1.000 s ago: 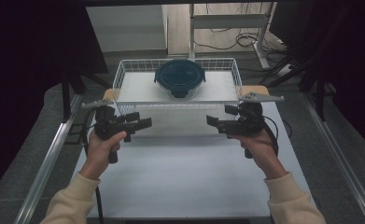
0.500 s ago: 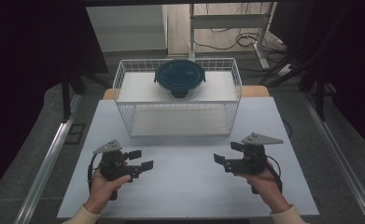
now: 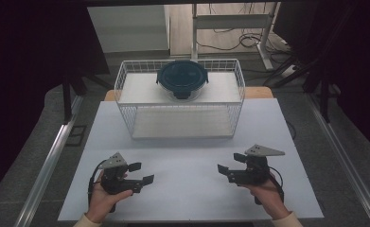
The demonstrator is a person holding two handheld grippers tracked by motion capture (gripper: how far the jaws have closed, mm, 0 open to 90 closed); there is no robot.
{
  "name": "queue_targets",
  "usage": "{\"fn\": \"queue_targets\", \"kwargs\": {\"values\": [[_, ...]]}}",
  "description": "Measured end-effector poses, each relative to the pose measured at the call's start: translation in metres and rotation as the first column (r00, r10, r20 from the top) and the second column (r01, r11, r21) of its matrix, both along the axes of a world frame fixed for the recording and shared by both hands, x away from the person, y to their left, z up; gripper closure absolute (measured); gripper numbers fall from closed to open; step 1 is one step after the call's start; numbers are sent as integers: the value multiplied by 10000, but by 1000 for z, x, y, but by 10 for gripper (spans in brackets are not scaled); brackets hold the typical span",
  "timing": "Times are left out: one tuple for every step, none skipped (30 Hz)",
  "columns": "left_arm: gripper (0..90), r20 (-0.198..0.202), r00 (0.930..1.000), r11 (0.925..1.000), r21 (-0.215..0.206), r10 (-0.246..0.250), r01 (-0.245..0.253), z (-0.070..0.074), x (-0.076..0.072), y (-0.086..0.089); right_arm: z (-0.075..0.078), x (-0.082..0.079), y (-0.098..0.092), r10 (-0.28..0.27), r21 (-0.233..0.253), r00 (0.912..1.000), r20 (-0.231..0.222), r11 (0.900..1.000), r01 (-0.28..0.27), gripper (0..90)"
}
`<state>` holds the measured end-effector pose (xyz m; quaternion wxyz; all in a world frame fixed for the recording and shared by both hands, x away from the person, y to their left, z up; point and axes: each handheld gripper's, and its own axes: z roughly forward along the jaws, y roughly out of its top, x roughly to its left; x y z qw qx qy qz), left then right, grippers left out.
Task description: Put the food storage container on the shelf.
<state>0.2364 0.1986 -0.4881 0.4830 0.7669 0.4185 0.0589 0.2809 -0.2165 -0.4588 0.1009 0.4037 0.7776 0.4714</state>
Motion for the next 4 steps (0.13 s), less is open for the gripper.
{"fn": "queue_targets", "kwargs": {"values": [[220,3,10000,10000,6,10,-10,0,0,-1,0,0,0,-13,6,10000,11,10000,13,169],[220,2,10000,10000,-18,6,-6,0,0,-1,-1,-1,0,-30,-10,10000,-41,10000,30,166],[220,8,10000,10000,-15,-13,13,0,0,-1,-2,0,0,-1,-66,10000,-20,10000,1,166],[221,26,10000,10000,1,-50,50,1,0,-1,-3,0,0,-3,-88,10000,-19,10000,3,166]]}}
